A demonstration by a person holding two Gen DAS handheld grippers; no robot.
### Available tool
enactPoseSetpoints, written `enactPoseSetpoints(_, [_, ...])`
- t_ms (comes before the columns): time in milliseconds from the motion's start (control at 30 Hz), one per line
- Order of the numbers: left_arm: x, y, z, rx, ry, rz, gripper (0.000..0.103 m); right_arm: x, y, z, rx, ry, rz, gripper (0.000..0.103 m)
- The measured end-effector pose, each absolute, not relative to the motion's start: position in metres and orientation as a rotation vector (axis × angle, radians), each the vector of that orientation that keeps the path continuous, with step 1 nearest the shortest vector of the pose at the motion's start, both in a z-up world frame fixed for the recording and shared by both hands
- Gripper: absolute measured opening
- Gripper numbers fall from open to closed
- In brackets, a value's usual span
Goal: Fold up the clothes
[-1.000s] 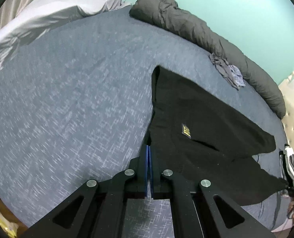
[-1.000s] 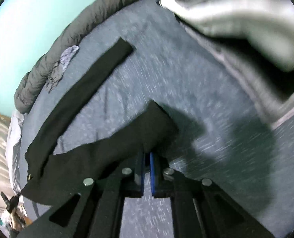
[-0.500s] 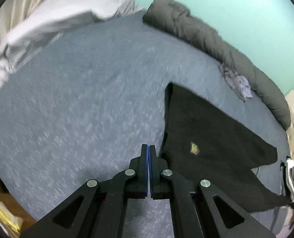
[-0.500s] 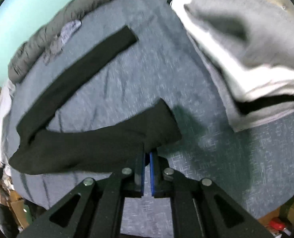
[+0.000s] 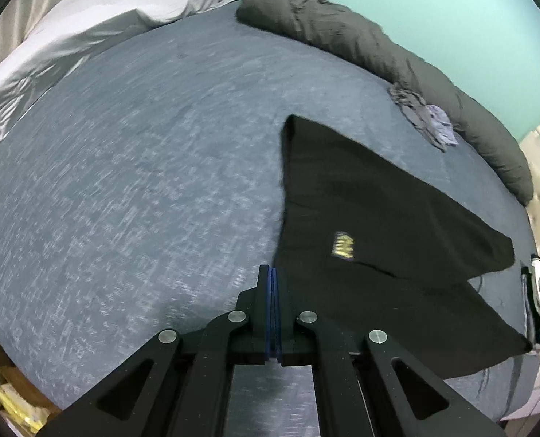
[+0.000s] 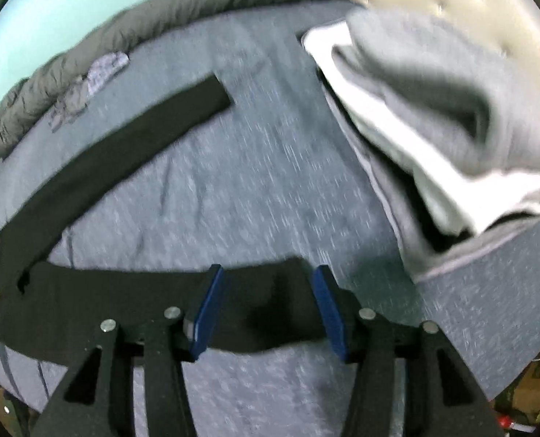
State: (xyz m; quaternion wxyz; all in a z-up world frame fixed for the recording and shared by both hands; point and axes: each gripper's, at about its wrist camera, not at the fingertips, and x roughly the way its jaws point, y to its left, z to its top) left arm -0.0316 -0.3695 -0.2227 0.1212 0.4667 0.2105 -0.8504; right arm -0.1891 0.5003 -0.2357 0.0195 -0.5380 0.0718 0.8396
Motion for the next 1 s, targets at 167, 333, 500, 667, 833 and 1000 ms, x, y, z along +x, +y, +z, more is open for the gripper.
enactPoseSetpoints(167, [-0.045,-0.352,-0.220,1.390,0.593,-2.514,0.031,-0.187,0.451,-0.219,-1.627,0.429,2.759,0.055])
enactPoseSetpoints(333, [-0.058,-0.334,-0.219,1.425,0.561,-2.522,0.036,-0.186,0.361,-0.225,-1.709,0.595,2.899,0.058])
enactPoseSetpoints(500, [-0.068,-0.327,-0.217,1.422,0.530,-2.534,0.048,-0.186,0.278,-0.248,-1.788,0.708,2.980,0.061])
enactPoseSetpoints(667, [-0.077,-0.326,-0.223,1.409,0.454,-2.529,0.048,-0.184,0.219,-0.276,-1.855,0.733,3.013,0.061])
enactPoseSetpoints(833, [-0.091,-0.330,-0.240,1.416,0.404,-2.519,0.048,-0.179,0.183,-0.301,-1.848,0.792,3.033,0.061])
enactPoseSetpoints(1000, [-0.106,-0.334,-0.257,1.416,0.318,-2.524,0.053,-0.173,0.156,-0.324,-1.832,0.767,3.093,0.061])
